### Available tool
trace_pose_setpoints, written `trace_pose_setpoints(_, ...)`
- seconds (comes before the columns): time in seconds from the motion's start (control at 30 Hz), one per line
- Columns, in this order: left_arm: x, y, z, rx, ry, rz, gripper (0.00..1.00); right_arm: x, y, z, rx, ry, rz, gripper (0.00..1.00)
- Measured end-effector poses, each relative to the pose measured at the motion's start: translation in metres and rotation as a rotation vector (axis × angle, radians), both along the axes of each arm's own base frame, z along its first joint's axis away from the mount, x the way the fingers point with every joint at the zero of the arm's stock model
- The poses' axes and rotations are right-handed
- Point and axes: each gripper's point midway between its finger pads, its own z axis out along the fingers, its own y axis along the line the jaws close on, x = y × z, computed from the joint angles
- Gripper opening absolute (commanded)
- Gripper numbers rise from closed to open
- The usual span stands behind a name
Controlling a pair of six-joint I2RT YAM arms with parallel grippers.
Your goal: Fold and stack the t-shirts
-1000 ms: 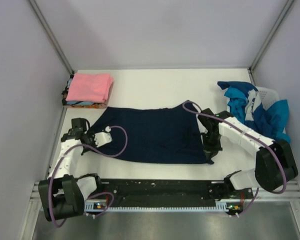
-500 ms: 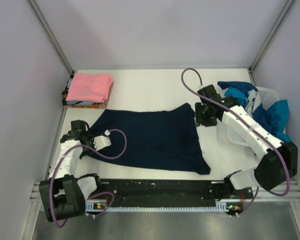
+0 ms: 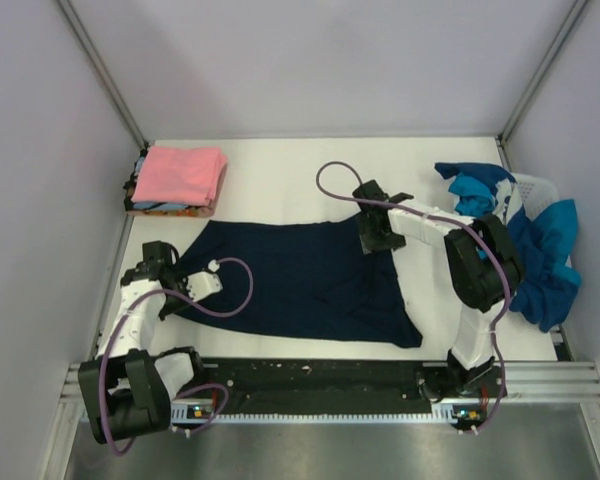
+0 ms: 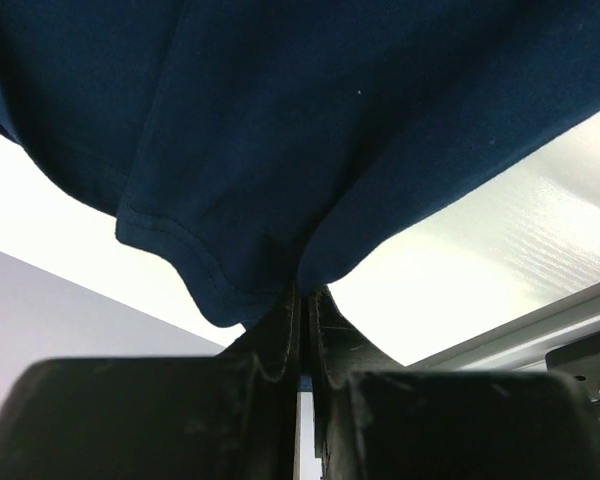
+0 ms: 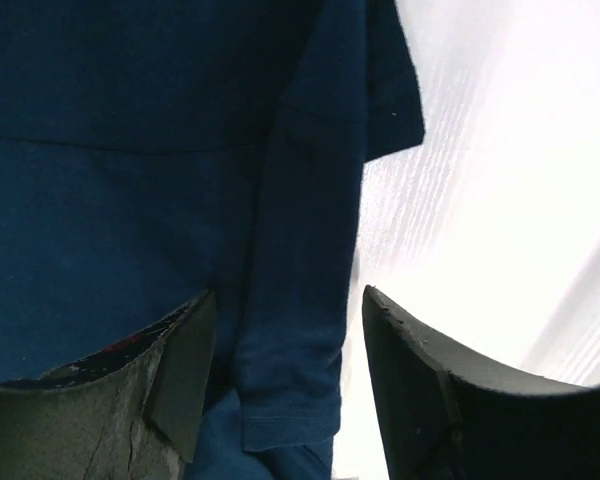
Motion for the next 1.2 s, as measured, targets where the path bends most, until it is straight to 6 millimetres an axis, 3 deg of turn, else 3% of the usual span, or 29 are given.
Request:
trace_pose_setpoints(0.3,-0.004,-0.001,-0.001,-0.007,0.014,0.006,0.0,0.017,-0.021,0.005,-0.106,-0.074,-0.02,0.58)
trace_pose_setpoints(0.63,-0.008,-0.001,-0.004,-0.006,0.028,0.007,0.0,0.032,-0.086,0.015,-0.253,-0.08,-0.081,0.59)
trace_pose_setpoints(0.87,-0.008,-0.001,-0.004,-0.006,0.029,0.007,0.0,0.046,-0.12,0.04,-0.345,-0.114,-0.112,0.59)
trace_pose_setpoints(1.0,-0.008,-0.002,-0.004,-0.007,0.029,0.007,0.0,0.044,-0.112,0.063,-0.278,-0.151,-0.096,0.59)
trace_pose_setpoints(1.13,-0.01,-0.002,-0.005,-0.008,0.036,0.008,0.0,0.03,-0.078,0.093,-0.148,-0.217,-0.013,0.58)
trace_pose_setpoints(1.2,-0.011,-0.002,-0.004,-0.009,0.036,0.008,0.02,0.012,-0.049,0.103,-0.055,-0.224,0.068,0.58)
